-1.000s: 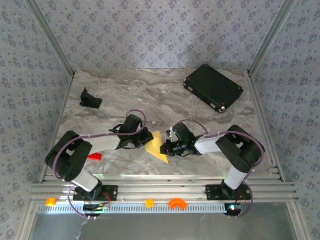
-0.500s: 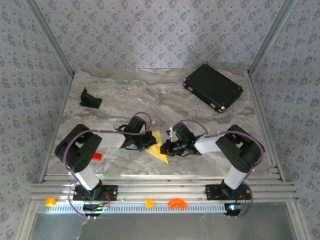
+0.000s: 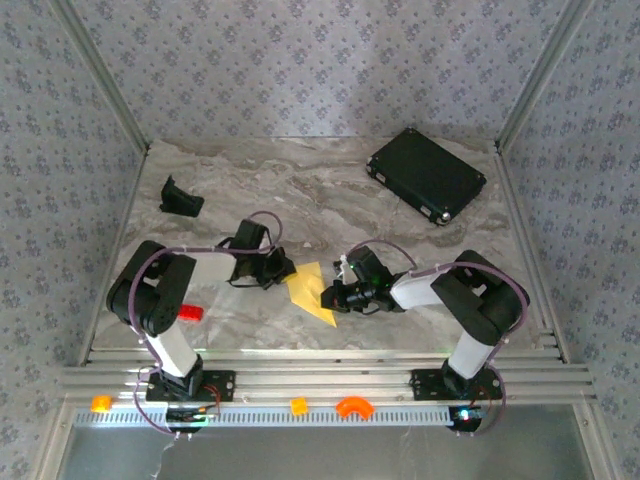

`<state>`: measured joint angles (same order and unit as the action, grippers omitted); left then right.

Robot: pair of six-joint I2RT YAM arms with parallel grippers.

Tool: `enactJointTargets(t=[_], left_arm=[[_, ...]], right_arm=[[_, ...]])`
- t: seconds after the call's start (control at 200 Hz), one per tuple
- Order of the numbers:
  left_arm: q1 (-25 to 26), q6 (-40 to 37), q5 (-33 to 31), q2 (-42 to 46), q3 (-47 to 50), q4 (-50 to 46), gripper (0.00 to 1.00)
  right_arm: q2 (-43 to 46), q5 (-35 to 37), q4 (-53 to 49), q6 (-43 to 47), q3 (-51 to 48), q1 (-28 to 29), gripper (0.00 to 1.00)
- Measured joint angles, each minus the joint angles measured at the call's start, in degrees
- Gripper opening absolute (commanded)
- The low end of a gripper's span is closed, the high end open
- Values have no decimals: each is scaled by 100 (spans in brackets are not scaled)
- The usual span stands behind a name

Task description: Fold a paper plane with a square sheet of paper (pick it up from the middle)

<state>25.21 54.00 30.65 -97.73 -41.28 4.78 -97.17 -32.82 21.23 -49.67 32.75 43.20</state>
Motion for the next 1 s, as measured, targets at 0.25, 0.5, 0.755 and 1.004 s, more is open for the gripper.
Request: enactJointTargets(t=[0.25, 0.5, 0.755, 1.004], left_arm=[[-358, -157, -315, 0, -262, -402, 0], [-254, -101, -476, 549, -293, -605, 1], [710, 160, -428, 807, -254, -262, 0], [1056, 264, -372, 96, -199, -2, 0]], right_arm=[[0, -28, 24, 0, -22, 0, 0], [13, -50, -85, 2, 11, -7, 0], [17, -48, -177, 2, 46, -7, 0], [26, -46, -188, 2, 44, -7, 0]])
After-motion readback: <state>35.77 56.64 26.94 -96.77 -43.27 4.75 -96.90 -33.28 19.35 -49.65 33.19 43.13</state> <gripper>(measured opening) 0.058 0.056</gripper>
